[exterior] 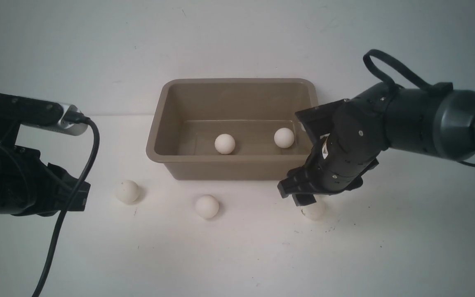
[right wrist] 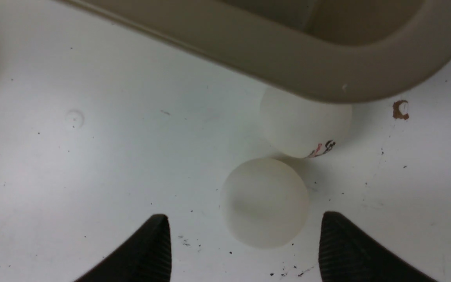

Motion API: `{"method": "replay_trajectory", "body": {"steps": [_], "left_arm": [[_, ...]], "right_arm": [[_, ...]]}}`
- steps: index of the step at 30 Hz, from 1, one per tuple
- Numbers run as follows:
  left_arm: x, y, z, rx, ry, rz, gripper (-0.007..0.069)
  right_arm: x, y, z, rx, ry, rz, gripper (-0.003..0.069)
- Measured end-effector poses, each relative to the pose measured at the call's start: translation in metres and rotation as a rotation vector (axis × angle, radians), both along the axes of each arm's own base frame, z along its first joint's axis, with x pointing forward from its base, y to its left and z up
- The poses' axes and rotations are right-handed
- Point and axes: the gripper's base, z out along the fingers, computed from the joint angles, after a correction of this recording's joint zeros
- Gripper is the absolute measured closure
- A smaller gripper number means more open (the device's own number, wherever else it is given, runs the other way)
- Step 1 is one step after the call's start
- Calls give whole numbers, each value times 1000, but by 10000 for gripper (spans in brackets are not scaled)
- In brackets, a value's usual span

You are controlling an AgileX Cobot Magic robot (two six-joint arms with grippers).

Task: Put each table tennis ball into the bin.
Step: Use the right arm to clamp the table tennis ball closest to it

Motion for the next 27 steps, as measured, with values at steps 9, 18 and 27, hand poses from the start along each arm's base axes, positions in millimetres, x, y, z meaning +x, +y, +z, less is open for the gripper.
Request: {"method": "replay_trajectory", "body": {"steps": [9, 18, 27], "left_arm": [[0, 0, 0, -1, 1, 0, 594], [-1, -1, 0, -5, 12, -8, 594], [-1, -1, 0, -6, 13, -9, 594]], "right_arm": [[3, 2, -14, -14, 22, -4, 200], [8, 4, -35, -37, 62, -7, 200], [20, 11, -36, -58, 62, 4, 316]]}}
